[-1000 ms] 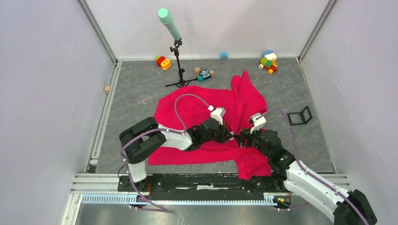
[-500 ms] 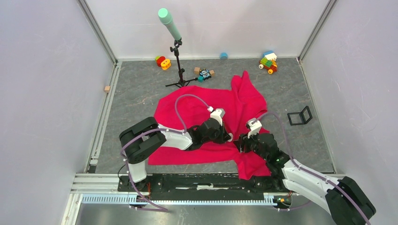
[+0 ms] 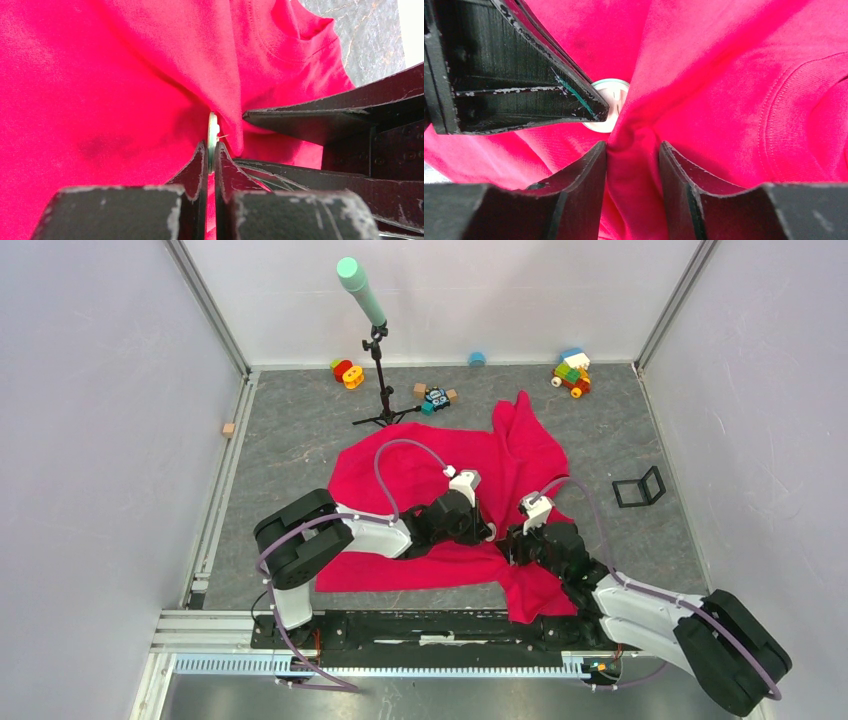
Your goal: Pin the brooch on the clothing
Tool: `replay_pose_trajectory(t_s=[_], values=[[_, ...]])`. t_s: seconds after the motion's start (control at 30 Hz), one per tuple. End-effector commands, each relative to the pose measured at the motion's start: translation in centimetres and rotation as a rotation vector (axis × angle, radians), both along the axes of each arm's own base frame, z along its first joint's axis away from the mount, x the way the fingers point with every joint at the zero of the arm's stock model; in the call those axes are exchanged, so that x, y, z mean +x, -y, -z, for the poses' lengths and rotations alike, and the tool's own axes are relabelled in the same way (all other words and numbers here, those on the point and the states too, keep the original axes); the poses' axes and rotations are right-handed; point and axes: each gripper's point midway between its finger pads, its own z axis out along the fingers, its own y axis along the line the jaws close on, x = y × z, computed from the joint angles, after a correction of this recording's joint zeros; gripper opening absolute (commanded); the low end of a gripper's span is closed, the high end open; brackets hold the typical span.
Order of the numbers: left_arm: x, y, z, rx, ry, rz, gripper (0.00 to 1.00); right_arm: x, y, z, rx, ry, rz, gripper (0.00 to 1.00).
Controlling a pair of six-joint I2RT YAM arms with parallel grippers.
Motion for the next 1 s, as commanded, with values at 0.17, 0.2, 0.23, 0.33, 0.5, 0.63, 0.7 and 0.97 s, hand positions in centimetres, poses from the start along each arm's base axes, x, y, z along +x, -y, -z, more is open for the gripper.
replay_pose_trajectory(t_s=[0.17, 0.2, 0.23, 0.33, 0.5, 0.63, 0.7, 0.97], values=[[1.2, 0.7, -1.8, -0.026, 0.017, -0.044, 0.02, 0.6, -0.5, -0.7, 0.029, 0.046, -0.007, 0.15], [1.2, 0.7, -1.7, -0.019, 0.016, -0.045, 0.02, 0.7, -0.5, -0.9, 0.034, 0.051, -0.005, 0.1], [1.2, 0.7, -1.6, -0.015, 0.015, -0.045, 0.02, 0.7, -0.6, -1.0, 0.04, 0.054, -0.004, 0.06], [1.2, 0.6, -1.5, -0.001, 0.011, -0.048, 0.02, 0.8, -0.7, -1.5, 0.059, 0.066, -0.002, 0.0], [1.2, 0.3, -0.8, 0.058, 0.003, -0.048, 0.02, 0.8, -0.9, -2.7, 0.098, 0.104, -0.004, 0.0], [1.3, 0.3, -0.6, 0.074, 0.001, -0.046, 0.02, 0.7, -1.0, -2.9, 0.098, 0.116, -0.02, 0.0], [1.2, 0.5, -0.5, 0.085, -0.001, -0.038, 0.02, 0.6, -1.1, -2.9, 0.098, 0.115, -0.029, 0.0], [1.1, 0.9, -0.4, 0.084, -0.002, -0.027, 0.02, 0.1, -1.6, -1.6, 0.062, 0.065, -0.072, 0.0]])
